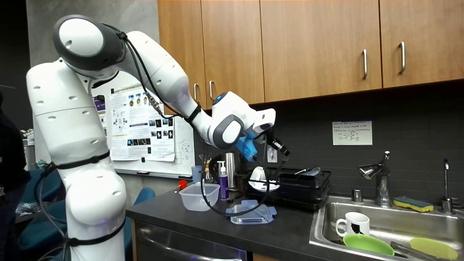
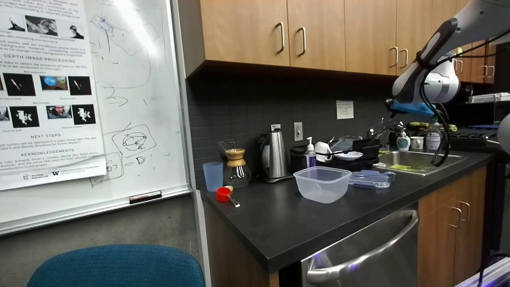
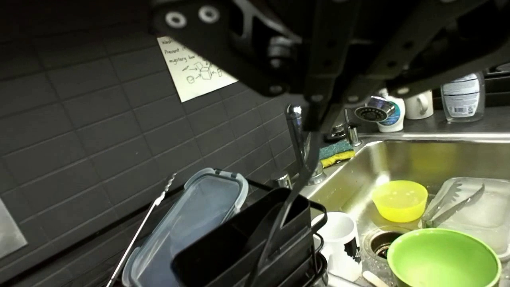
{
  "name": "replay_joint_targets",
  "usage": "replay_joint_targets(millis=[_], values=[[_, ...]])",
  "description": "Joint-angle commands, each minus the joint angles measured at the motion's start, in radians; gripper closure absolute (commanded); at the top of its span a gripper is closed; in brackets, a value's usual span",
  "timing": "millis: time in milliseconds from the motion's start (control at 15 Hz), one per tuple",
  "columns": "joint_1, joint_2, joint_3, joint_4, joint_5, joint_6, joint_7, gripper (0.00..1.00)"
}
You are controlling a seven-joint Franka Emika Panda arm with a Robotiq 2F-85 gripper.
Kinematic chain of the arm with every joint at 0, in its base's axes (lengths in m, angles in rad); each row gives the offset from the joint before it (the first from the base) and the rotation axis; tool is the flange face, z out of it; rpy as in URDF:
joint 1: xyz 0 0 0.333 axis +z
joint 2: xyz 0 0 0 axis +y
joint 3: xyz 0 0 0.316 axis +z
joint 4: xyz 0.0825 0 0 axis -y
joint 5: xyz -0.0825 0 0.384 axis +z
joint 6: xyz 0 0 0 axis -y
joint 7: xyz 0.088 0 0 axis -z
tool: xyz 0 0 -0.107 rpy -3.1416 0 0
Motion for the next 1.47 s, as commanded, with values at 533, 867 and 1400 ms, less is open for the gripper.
replay_joint_targets(millis=[533, 867, 1400], values=[[-0.35, -0.139, 0.518, -0.193, -0.059, 0.032, -0.048, 1.0], [-0.478, -0.223, 0.755, -0.248, -0.05, 0.041, -0.064, 1.0], [-0.573, -0.312, 1.009, -0.224, -0.048, 0.048, -0.055, 1.0]])
